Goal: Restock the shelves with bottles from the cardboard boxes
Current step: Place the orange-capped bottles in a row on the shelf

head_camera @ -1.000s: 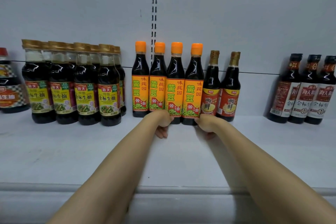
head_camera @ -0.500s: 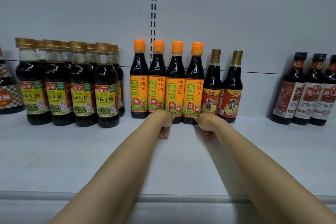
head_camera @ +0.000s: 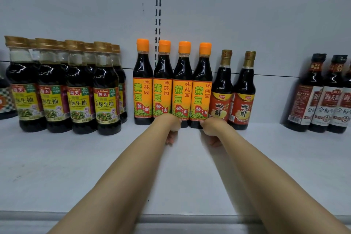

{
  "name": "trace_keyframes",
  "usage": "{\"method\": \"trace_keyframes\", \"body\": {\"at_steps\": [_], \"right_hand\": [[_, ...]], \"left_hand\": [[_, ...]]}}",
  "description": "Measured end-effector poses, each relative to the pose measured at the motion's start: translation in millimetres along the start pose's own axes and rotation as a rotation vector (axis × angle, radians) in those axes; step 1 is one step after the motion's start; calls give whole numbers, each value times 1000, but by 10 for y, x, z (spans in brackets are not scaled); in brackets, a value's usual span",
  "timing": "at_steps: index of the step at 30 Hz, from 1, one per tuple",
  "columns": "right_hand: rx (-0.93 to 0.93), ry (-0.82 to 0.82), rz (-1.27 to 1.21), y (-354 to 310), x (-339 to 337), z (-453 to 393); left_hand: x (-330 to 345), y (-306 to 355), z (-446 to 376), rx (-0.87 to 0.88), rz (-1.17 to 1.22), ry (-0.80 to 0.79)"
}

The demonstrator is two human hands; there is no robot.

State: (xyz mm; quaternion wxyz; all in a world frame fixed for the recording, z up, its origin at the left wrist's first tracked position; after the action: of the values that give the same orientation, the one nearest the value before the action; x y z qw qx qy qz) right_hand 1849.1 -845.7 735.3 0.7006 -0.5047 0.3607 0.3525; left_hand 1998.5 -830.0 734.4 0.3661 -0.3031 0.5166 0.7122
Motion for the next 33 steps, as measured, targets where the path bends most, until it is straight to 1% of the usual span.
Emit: {"method": "trace_keyframes", "body": {"at_steps": [5, 10, 13, 15, 17, 19, 20, 22, 24, 25, 27, 29, 33], "right_hand": [[-64, 59, 70, -34, 1, -11], [-116, 128, 201, -72, 4, -37], [-132, 106, 163, -52, 2, -25], [-127, 83, 143, -40, 1, 10], [-94, 56, 86, -3, -3, 39], [-81, 10, 29, 28, -12, 99], [-96, -14, 40, 30, -13, 152], [-167, -36, 142, 11, 10, 276], [-232, 6, 293, -3, 46, 394], [-263, 21, 329, -12, 71, 430], [-343, 48, 324, -37, 110, 470], [-387, 57, 309, -38, 127, 505], [-355, 46, 316, -12, 169, 492]], "left_hand": [[3, -15, -54, -38, -38, -1], [7, 5, -63, -61, -50, 14], [18, -3, -65, -87, -35, 33], [20, -35, -19, -117, 23, 75], [17, -46, 45, -121, 17, 121], [26, -32, 116, -91, -66, 136], [39, -25, 167, -74, -117, 123], [70, 8, 265, -8, -254, 109], [92, 60, 339, 98, -418, 182], [104, 80, 371, 154, -470, 230], [155, 109, 435, 253, -502, 266], [222, 110, 469, 309, -506, 236], [285, 39, 444, 249, -451, 136]]}}
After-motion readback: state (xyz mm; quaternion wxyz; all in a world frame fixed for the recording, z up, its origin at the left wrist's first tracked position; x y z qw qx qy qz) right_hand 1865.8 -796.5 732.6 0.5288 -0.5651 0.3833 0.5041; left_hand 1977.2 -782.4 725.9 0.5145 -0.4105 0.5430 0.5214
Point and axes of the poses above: each hand's wrist, its own z-axis away from the middle knuckle, its own x-axis out of the palm, y = z × x, the point moved 5 cm from there along -z, towards the middle knuckle, and after that the axes turned 5 degrees about x, right-handed, at the moved point
